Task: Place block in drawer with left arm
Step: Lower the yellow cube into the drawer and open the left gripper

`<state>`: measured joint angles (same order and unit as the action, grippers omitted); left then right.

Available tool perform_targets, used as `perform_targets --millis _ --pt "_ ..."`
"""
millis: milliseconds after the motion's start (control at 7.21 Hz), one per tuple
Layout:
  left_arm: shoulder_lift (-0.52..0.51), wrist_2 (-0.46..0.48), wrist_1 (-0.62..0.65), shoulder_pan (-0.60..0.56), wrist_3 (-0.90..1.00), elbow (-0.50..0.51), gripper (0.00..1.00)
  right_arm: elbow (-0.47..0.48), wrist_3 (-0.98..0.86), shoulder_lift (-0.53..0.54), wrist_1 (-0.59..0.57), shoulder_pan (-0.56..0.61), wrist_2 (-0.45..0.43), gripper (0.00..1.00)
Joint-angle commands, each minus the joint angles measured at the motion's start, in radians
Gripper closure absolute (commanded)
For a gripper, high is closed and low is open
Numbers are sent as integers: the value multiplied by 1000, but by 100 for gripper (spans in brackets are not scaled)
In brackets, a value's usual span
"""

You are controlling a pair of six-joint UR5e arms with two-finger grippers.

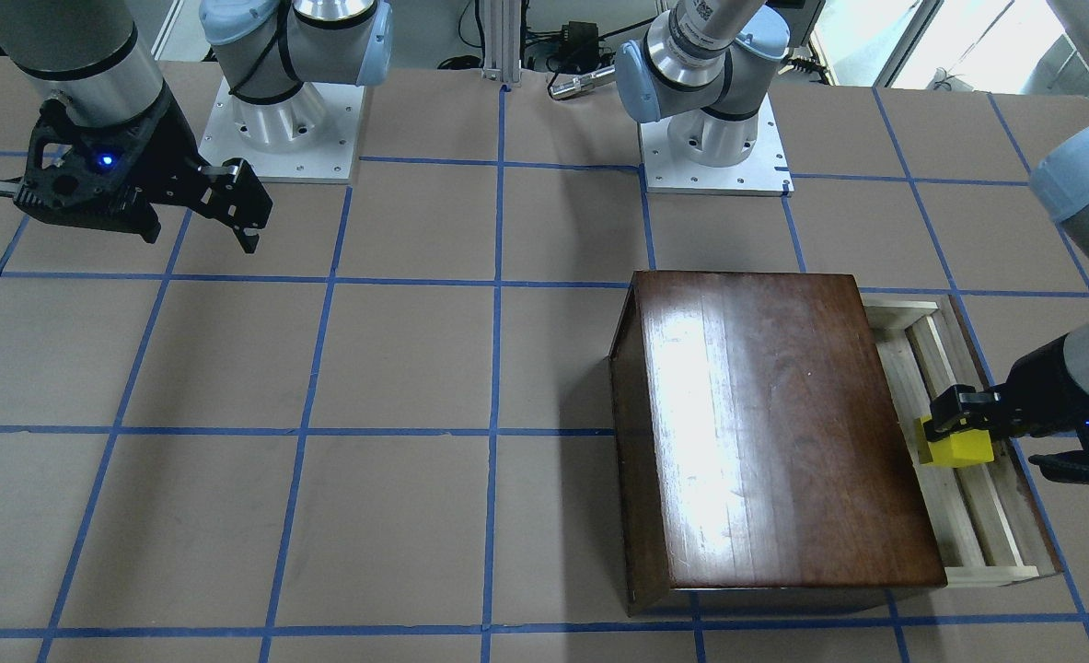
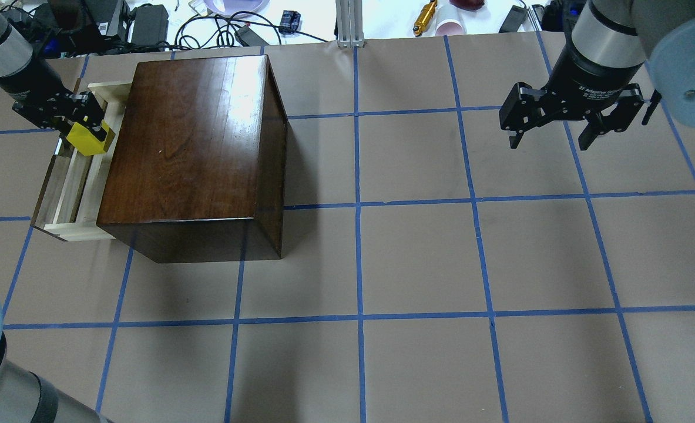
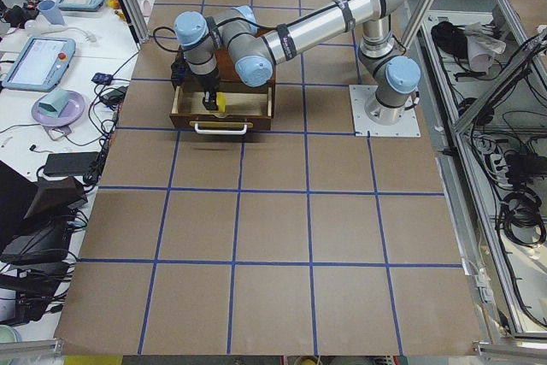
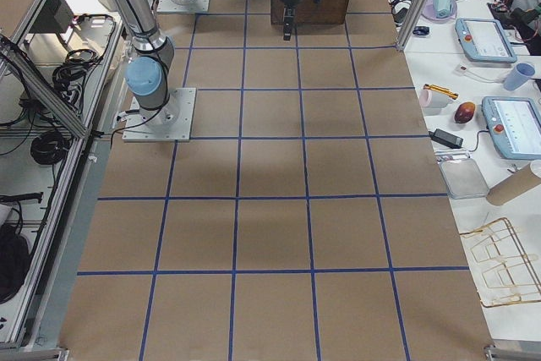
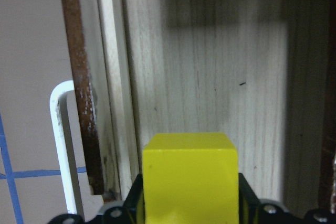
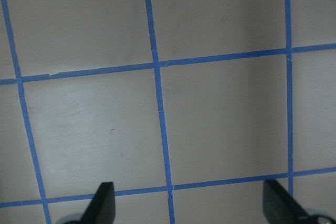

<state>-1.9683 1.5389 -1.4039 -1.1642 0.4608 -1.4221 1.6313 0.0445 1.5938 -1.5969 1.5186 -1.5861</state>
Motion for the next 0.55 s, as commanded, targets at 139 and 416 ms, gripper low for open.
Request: perform_targets --millis 139,416 --pt "-17 -20 14 1 -1 -6 100 -1 0 0 0 -2 0 0" --pt "-23 -20 86 1 4 -47 100 -1 0 0 0 0 0 0"
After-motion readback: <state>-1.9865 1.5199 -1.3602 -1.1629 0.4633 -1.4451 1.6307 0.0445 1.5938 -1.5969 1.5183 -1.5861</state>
